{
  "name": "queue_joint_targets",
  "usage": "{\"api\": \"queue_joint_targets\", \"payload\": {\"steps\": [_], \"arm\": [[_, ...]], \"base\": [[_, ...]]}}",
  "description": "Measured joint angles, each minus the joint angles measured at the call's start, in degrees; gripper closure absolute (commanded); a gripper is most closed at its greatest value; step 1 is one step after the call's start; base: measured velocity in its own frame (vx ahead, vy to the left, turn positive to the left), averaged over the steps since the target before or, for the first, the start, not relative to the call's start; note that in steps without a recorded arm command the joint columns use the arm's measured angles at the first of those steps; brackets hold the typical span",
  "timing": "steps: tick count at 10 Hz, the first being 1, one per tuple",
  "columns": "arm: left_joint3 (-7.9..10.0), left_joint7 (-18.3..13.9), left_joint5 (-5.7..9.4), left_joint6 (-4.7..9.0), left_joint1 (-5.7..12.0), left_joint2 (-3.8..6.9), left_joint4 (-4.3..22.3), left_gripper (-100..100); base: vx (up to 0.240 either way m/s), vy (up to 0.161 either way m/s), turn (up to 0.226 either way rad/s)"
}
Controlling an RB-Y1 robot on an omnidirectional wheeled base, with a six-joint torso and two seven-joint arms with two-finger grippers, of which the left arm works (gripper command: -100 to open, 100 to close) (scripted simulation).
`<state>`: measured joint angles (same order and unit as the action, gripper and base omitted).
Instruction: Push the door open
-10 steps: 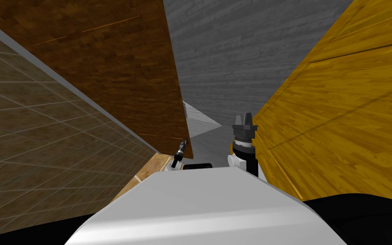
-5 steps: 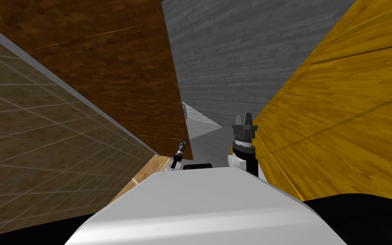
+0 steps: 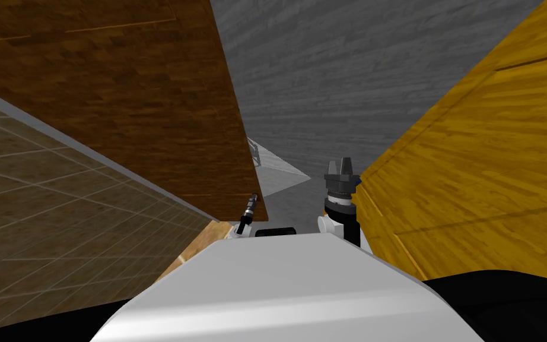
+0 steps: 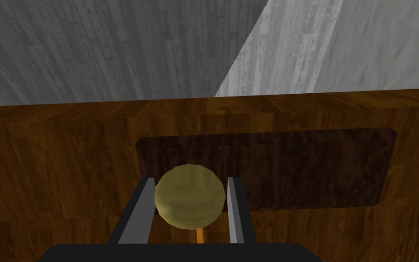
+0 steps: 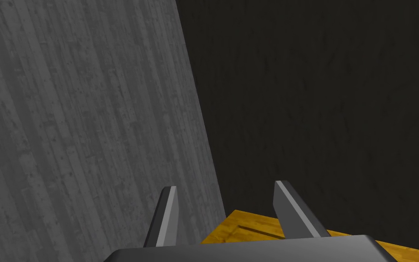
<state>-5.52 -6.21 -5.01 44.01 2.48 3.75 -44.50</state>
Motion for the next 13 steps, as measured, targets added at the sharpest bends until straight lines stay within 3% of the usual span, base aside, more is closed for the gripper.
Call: {"api": "queue_joint_targets", "payload": {"steps": [1,2,5,7,9,10,11,13], "arm": [[0.48,0.2,0.26,0.07,0.80,0.04,1.1,100],[1.31,0.6,0.69,1.50,2.14,-0.01,3.8,100],[3.06,1.2,1.58,0.63,1.96,0.43,3.5,100],[4.60,2.1,2.31,0.71,2.48,0.18,3.9,100],[6.27,2.5,3.17,0.69,2.85,0.76,4.3,100],[7.02,2.7,3.50,-0.06,1.70,0.92,2.1,100],[7.53,3.0,3.75,0.13,2.19,0.92,3.0,-100],[7.49,2.9,3.86,0.09,2.15,0.81,2.8,-100]], "base": [[0.107,-0.048,0.045],[0.146,-0.094,0.082],[0.145,-0.092,0.055],[0.167,-0.088,0.075],[0.132,-0.088,0.105],[0.118,-0.045,0.038],[-0.101,-0.039,0.048],[-0.220,-0.072,0.044]]}}
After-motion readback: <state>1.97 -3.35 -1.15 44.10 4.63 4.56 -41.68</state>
